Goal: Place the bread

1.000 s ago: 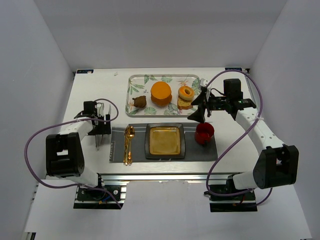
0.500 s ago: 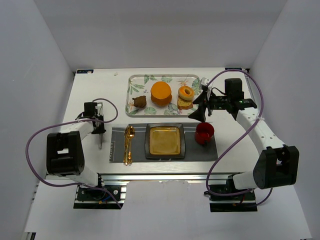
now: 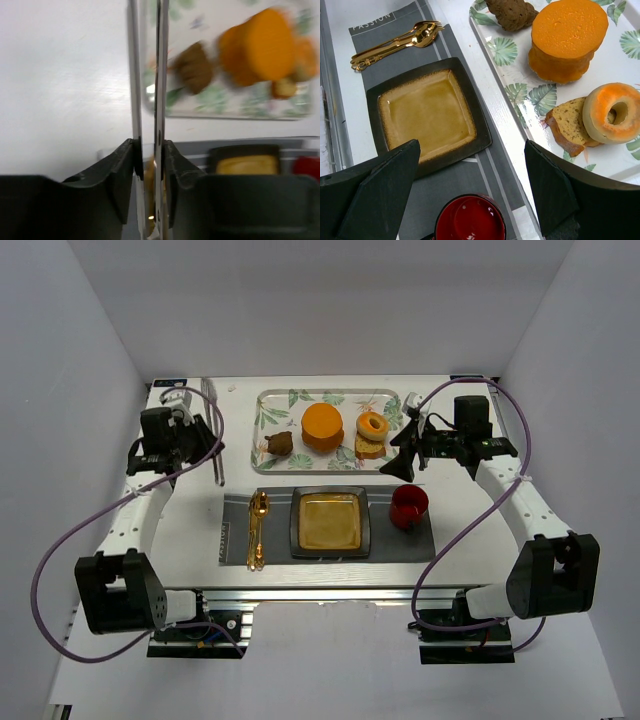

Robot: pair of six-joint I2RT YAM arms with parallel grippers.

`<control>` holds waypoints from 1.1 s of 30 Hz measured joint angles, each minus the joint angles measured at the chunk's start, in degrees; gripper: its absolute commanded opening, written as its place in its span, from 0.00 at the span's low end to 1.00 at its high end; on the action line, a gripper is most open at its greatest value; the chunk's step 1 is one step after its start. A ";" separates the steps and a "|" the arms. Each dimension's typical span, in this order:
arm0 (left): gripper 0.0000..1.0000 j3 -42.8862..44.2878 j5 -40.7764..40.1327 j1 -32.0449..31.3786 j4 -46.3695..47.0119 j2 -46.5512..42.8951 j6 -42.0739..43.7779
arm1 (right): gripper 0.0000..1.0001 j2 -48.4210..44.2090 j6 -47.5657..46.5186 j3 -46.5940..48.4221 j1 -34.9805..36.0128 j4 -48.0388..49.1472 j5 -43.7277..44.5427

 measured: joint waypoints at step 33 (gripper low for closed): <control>0.54 22.12 6.86 -16.57 -2.49 24.76 -11.82 | 0.89 -3.91 0.59 -2.10 -1.66 0.61 -0.11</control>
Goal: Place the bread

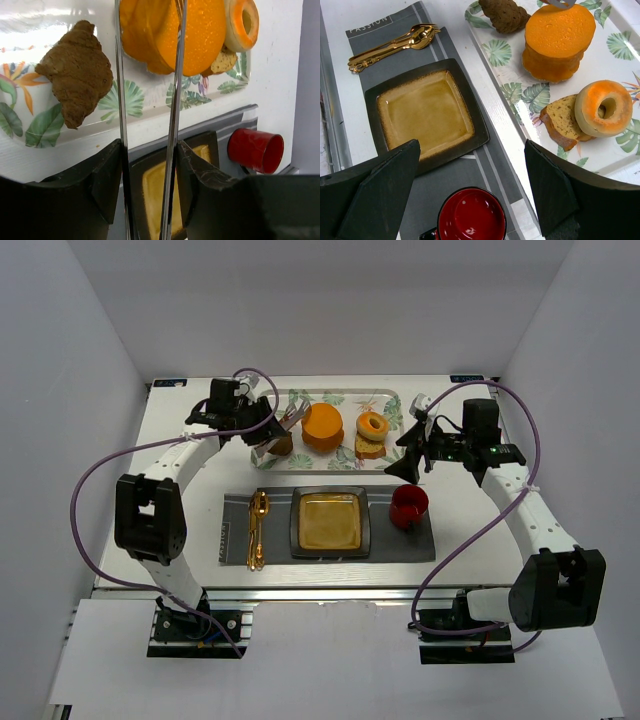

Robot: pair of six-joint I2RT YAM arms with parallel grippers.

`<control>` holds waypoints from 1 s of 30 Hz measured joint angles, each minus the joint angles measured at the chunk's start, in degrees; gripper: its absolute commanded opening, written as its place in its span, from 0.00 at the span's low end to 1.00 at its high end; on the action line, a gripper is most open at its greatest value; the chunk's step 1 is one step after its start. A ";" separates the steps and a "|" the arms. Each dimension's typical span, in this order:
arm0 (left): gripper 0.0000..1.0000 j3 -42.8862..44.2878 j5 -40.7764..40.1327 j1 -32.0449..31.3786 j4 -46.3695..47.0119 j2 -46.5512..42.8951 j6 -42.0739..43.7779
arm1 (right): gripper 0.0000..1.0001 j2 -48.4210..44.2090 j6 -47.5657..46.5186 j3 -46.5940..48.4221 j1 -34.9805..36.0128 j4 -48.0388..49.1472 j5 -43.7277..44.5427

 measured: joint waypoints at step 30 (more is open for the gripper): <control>0.00 -3.91 9.49 -0.31 0.68 -5.01 -2.08 | 0.89 0.00 0.22 0.00 0.00 0.83 -0.81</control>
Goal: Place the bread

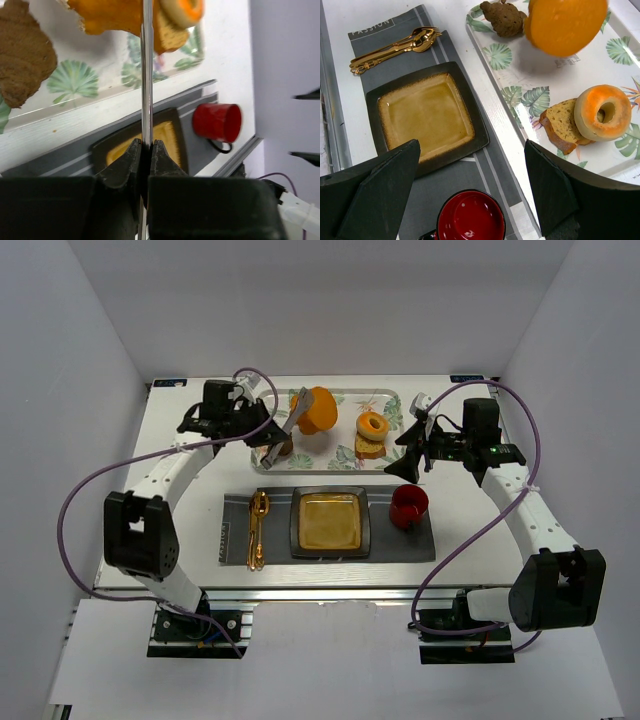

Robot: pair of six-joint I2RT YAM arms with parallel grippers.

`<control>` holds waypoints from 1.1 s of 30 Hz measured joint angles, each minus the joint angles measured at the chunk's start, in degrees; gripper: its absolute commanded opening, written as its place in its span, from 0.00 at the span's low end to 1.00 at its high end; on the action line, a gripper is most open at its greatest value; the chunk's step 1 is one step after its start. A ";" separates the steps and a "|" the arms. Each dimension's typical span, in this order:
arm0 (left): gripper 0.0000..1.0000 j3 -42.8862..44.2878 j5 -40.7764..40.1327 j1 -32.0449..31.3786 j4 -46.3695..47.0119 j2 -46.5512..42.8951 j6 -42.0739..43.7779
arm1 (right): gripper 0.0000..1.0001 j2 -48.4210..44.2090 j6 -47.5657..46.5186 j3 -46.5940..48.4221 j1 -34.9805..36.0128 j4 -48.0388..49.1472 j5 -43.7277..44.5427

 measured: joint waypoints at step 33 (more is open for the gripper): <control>0.47 -31.87 19.39 -0.68 -15.52 -33.53 1.44 | 0.89 1.03 1.03 0.09 -0.33 0.92 1.09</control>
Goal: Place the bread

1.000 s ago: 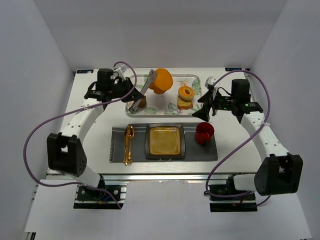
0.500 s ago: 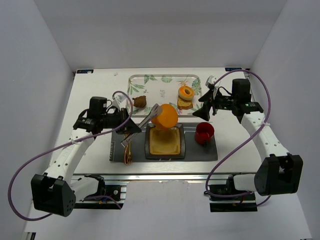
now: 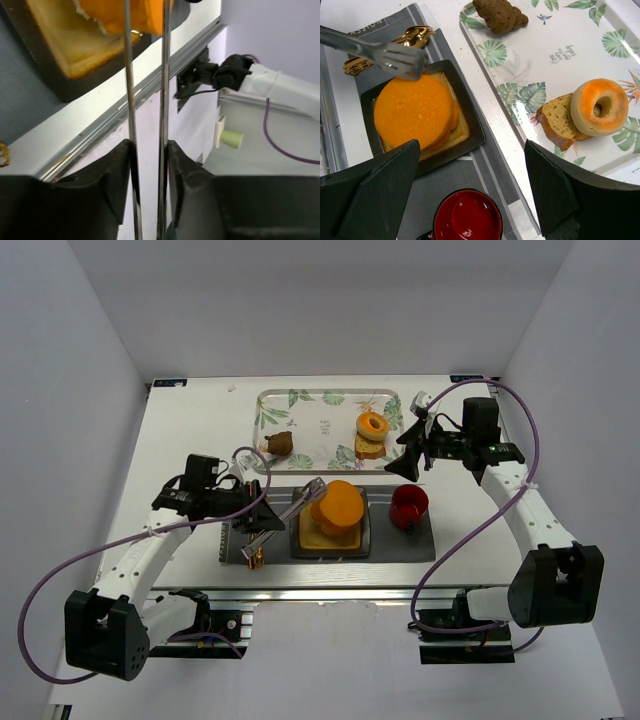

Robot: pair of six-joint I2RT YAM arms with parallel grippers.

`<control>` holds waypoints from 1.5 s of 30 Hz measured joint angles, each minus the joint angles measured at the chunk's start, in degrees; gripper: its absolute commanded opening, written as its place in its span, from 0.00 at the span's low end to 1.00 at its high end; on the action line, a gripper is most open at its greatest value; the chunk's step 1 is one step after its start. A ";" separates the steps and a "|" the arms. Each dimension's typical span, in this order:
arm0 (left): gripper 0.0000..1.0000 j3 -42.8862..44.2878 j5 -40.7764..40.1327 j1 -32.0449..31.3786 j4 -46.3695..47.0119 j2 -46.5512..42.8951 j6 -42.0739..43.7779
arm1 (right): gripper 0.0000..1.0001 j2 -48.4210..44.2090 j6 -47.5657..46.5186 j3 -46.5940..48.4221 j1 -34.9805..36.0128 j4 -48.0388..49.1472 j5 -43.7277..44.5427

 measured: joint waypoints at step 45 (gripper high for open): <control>0.51 48.26 -11.61 -5.14 20.46 54.45 -10.16 | 0.89 -2.36 2.56 -1.14 -2.99 3.30 1.11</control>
